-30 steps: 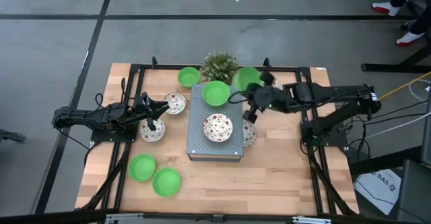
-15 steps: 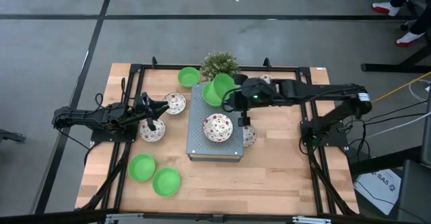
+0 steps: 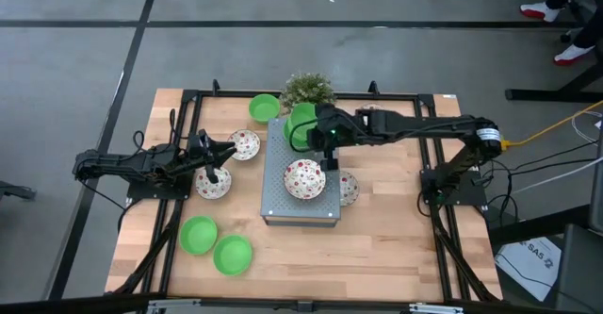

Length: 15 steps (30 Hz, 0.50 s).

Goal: Pick & Place Mini bowls
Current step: Stack the green bowl on the green bowl on the shelf

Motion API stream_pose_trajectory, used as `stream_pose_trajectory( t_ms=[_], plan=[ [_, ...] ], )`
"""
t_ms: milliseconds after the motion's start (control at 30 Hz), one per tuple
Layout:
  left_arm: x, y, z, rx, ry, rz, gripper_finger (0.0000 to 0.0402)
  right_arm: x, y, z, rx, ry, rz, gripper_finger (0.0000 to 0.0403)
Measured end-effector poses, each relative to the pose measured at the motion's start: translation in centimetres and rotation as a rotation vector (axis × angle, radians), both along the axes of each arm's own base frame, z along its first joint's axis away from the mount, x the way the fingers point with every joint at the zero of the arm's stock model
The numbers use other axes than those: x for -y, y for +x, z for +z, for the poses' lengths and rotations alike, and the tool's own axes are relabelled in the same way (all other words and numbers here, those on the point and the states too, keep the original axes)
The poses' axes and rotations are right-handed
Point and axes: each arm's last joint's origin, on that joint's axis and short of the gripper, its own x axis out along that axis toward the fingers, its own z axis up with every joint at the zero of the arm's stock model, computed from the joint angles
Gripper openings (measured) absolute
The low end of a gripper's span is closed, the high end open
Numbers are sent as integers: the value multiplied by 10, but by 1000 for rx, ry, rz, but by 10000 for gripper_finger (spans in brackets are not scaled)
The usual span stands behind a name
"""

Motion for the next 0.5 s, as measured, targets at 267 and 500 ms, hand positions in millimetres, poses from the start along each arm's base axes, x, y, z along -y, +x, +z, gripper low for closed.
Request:
stream_pose_trajectory(
  t_ms=[267,500],
  plan=[
    [0,0,0,0,0,0,107,0,0,0,6,13,-12,43],
    [0,0,0,0,0,0,107,0,0,0,8,22,-20,78]
  ],
)
